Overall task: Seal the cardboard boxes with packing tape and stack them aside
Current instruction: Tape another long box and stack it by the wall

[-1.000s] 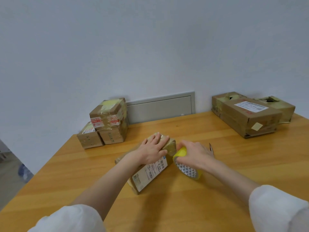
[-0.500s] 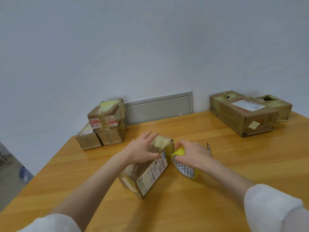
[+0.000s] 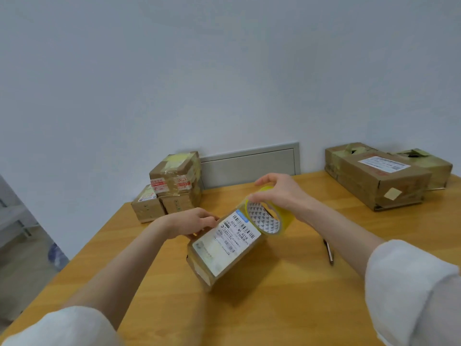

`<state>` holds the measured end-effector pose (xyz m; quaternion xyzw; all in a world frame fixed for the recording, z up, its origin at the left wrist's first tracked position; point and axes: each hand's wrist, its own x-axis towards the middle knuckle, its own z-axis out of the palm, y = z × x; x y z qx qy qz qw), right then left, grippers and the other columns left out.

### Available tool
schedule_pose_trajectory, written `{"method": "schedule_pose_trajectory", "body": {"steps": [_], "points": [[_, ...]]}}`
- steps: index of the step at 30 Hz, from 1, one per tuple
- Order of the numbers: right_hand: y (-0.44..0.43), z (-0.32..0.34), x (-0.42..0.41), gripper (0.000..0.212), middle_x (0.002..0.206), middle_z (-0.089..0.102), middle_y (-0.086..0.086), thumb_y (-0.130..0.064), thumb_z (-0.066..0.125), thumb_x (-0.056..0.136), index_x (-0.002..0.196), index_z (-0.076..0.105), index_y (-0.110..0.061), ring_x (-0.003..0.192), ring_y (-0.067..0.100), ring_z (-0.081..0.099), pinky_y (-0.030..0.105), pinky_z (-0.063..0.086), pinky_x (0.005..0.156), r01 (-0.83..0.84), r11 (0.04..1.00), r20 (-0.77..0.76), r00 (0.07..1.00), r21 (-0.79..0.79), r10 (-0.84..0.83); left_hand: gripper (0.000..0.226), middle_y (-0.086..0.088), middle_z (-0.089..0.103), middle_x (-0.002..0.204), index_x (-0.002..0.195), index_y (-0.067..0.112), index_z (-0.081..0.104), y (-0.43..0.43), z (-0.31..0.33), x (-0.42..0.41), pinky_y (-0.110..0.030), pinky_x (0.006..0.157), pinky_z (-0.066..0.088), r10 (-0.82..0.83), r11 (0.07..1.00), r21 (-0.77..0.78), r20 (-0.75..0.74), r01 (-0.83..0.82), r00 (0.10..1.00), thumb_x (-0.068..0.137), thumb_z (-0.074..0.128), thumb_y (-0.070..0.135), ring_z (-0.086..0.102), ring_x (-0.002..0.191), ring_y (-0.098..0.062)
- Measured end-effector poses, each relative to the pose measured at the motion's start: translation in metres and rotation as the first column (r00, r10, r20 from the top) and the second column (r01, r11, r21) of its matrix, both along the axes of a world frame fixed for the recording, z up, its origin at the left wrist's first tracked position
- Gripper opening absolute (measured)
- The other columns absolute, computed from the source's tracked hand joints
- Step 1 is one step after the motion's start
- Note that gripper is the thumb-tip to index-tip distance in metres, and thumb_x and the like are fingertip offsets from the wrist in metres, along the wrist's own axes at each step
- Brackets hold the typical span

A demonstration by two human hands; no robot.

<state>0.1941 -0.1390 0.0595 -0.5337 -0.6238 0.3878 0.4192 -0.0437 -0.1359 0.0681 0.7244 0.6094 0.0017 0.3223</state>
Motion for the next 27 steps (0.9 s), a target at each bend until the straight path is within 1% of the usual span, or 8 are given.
{"method": "schedule_pose_trajectory", "body": {"steps": [3,4,8,10,15,21,24,27], "points": [[0.006,0.003,-0.019,0.038,0.093,0.065,-0.004,-0.032,0.085,0.066,0.098,0.064,-0.024,0.083,0.011,0.064,0.029,0.051,0.069,0.033,0.999,0.036,0.999,0.007,-0.033,0.052,0.002,0.044,0.146,0.146,0.024,0.037,-0.011,-0.009,0.018,-0.034,0.1,0.046,-0.045,0.873,0.452,-0.3,0.183,0.953,0.095,0.051,0.028,0.047,0.128,-0.016],[0.008,0.005,-0.023,0.04,0.095,0.065,-0.004,-0.033,0.084,0.066,0.1,0.064,-0.023,0.085,0.012,0.064,0.03,0.052,0.074,0.037,0.999,0.051,0.998,0.009,-0.037,0.059,0.001,0.037,0.151,0.147,0.023,0.034,-0.015,-0.014,0.025,-0.036,0.102,0.044,-0.04,0.823,0.517,-0.359,0.234,0.933,0.093,0.054,0.034,0.041,0.132,-0.018],[0.012,0.011,-0.026,0.052,0.104,0.063,-0.003,-0.035,0.085,0.065,0.109,0.061,-0.024,0.094,0.013,0.059,0.028,0.048,0.076,0.008,1.0,0.073,0.997,0.001,-0.008,0.108,-0.008,0.006,0.161,0.153,0.012,0.004,-0.024,-0.044,0.049,-0.045,0.116,0.023,0.04,0.868,0.443,-0.513,0.224,0.858,0.078,0.063,0.061,0.015,0.145,-0.027],[0.011,0.006,-0.025,0.055,0.109,0.061,-0.004,-0.033,0.085,0.065,0.113,0.06,-0.027,0.101,0.015,0.057,0.03,0.047,0.081,0.02,0.998,0.135,0.99,0.061,-0.029,0.107,-0.01,0.006,0.16,0.153,0.011,0.004,-0.02,-0.053,0.051,-0.047,0.116,0.021,0.105,0.852,0.486,-0.522,0.194,0.846,0.079,0.066,0.056,0.017,0.144,-0.03],[0.01,-0.011,-0.024,0.056,0.122,0.061,-0.004,-0.028,0.075,0.073,0.125,0.057,-0.033,0.111,0.016,0.054,0.027,0.044,0.086,0.0,0.969,0.26,0.963,0.246,-0.066,0.102,-0.007,0.021,0.156,0.15,0.013,0.019,-0.003,-0.052,0.043,-0.046,0.109,0.034,0.102,0.862,0.489,-0.427,0.134,0.899,0.074,0.071,0.053,0.033,0.136,-0.029],[0.011,0.0,-0.019,0.039,0.119,0.064,-0.001,-0.035,0.068,0.072,0.111,0.065,-0.035,0.107,0.019,0.056,0.029,0.044,0.08,-0.016,0.983,0.413,0.909,0.181,-0.061,0.098,-0.004,0.027,0.155,0.151,0.015,0.022,0.004,-0.053,0.037,-0.043,0.104,0.04,0.044,0.868,0.466,-0.414,0.17,0.909,0.074,0.071,0.051,0.039,0.132,-0.027],[0.001,-0.013,-0.009,0.04,0.121,0.064,-0.001,-0.038,0.069,0.07,0.11,0.067,-0.036,0.109,0.019,0.058,0.031,0.049,0.085,-0.048,0.997,0.499,0.866,0.061,0.011,0.09,-0.006,0.038,0.148,0.147,0.013,0.032,0.008,-0.049,0.032,-0.038,0.1,0.043,0.009,0.892,0.421,-0.383,0.166,0.924,0.075,0.07,0.052,0.045,0.126,-0.024],[-0.007,-0.031,-0.005,0.038,0.123,0.063,-0.002,-0.037,0.068,0.075,0.112,0.066,-0.035,0.1,0.014,0.055,0.026,0.047,0.075,-0.031,1.0,0.443,0.896,-0.001,0.028,0.087,-0.006,0.046,0.139,0.142,0.013,0.038,0.01,-0.046,0.03,-0.037,0.095,0.046,-0.011,0.896,0.406,-0.385,0.18,0.923,0.074,0.07,0.055,0.049,0.119,-0.022]]}}
